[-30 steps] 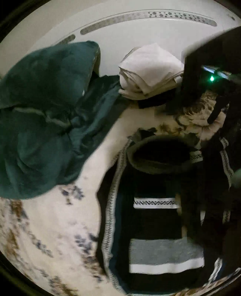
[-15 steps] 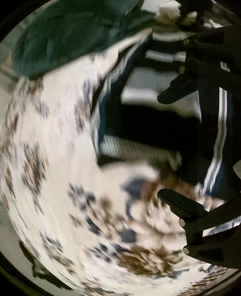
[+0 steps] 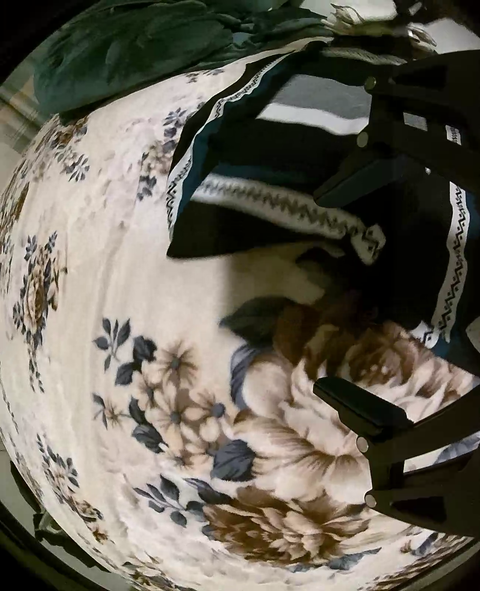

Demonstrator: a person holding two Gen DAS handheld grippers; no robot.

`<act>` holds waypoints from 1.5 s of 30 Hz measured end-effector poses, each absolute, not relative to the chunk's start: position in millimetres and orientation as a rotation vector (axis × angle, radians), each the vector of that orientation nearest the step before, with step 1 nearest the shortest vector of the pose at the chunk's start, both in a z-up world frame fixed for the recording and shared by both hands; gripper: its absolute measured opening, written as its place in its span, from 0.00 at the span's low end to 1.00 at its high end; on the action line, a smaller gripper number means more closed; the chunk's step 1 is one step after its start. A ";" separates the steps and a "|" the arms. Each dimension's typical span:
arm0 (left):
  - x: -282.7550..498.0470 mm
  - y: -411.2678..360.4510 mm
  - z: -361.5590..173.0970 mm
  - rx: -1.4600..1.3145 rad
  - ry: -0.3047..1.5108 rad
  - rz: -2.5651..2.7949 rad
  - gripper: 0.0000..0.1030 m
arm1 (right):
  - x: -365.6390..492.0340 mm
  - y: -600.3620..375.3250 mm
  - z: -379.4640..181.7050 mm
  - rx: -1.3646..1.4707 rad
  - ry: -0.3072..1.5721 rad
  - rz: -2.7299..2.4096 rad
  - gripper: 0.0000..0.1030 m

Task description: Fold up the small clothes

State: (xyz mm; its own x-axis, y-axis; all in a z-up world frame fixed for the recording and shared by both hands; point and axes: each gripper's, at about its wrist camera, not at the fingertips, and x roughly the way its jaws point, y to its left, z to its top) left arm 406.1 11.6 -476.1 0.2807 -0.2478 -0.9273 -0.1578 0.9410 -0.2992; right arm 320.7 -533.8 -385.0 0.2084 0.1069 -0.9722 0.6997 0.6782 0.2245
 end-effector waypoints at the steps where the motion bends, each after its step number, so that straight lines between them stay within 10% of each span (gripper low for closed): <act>1: 405.7 14.5 -477.8 -0.367 1.295 -0.058 0.91 | 320.4 -538.2 -400.4 0.765 1.391 -0.498 0.12; 5: 394.9 26.4 -483.2 -0.371 1.299 -0.050 0.91 | 331.6 -533.4 -420.0 0.699 1.548 -0.551 0.23; 9: 384.3 28.7 -494.9 -0.372 1.316 -0.046 0.91 | 375.1 -473.9 -381.3 0.536 1.412 -0.422 0.56; 23: 375.9 17.3 -532.3 -0.266 1.348 0.022 0.91 | 581.9 -180.0 -511.8 0.215 1.719 0.442 0.55; 26: 372.9 18.3 -536.1 -0.258 1.342 0.017 0.91 | 585.2 -171.5 -513.7 0.217 1.684 0.452 0.03; 38: 375.4 38.7 -528.9 -0.352 1.339 0.026 0.91 | 594.4 -223.1 -508.7 0.337 1.653 0.212 0.05; 40: 375.9 52.2 -518.0 -0.384 1.303 0.058 0.91 | 598.1 -223.7 -505.7 0.346 1.647 0.220 0.12; 42: 377.5 58.8 -510.9 -0.393 1.272 0.081 0.91 | 602.8 -217.4 -498.3 0.350 1.608 0.253 0.42; 45: 388.9 54.1 -513.7 -0.373 1.272 0.075 0.91 | 607.1 -193.5 -501.1 0.327 1.618 0.327 0.47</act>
State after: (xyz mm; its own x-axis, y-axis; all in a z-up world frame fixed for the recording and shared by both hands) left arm 388.9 54.1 -513.7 0.3010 -0.1499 -0.9418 -0.2592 0.9375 -0.2321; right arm 607.1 -193.5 -501.1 -0.0700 0.4012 -0.9133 0.0147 0.9159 0.4012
